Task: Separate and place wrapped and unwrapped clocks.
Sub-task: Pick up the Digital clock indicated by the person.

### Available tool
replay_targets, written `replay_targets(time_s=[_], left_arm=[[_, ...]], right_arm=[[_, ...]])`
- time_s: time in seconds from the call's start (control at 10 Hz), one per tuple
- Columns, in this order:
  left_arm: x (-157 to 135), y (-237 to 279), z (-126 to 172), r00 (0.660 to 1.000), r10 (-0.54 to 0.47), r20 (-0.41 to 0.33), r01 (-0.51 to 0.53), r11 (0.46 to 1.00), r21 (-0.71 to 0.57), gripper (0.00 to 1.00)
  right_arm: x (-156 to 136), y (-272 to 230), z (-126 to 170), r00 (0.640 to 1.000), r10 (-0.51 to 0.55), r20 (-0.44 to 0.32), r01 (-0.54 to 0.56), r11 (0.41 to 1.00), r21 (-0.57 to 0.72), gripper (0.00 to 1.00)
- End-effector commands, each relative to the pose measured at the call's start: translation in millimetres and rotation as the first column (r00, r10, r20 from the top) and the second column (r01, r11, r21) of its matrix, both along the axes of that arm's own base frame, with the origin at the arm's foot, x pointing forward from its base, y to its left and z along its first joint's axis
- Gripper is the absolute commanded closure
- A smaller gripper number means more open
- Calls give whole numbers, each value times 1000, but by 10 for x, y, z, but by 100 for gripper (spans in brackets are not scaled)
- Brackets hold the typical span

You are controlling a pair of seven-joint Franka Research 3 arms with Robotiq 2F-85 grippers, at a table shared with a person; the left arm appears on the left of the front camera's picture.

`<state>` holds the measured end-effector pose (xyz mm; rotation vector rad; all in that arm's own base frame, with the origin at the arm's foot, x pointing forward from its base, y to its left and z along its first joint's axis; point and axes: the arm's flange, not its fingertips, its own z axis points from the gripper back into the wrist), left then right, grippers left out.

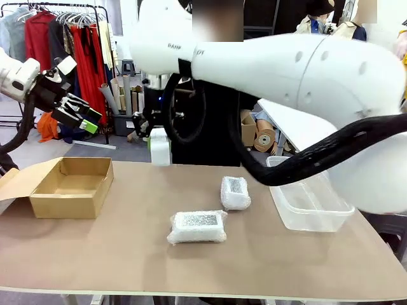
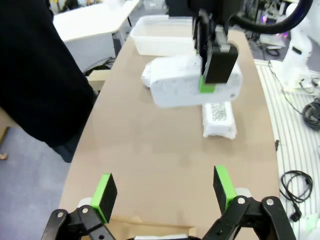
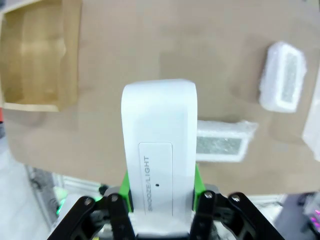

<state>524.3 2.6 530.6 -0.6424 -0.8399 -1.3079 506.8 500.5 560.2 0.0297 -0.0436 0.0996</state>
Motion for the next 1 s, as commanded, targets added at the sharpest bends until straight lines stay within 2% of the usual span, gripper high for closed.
replay_targets(time_s=[0.0,0.2,0.4,0.6,0.9], left_arm=[[-8,-2,10,1000,1,0,-1,1000,-1,0],[-8,-2,10,1000,1,0,-1,1000,-1,0],[-8,-2,10,1000,1,0,-1,1000,-1,0],[-8,-2,10,1000,1,0,-1,1000,-1,0],[-8,-2,10,1000,1,0,-1,1000,-1,0]], right_arm=[[-378,-409,81,999,-30,25,29,999,31,100],[-435,-622,365,996,-70,49,68,997,33,100],[-471,-823,621,996,-64,57,63,998,13,100],[-477,-1094,828,996,-64,65,61,997,49,100],[-499,-1429,981,992,-92,89,81,989,123,100]])
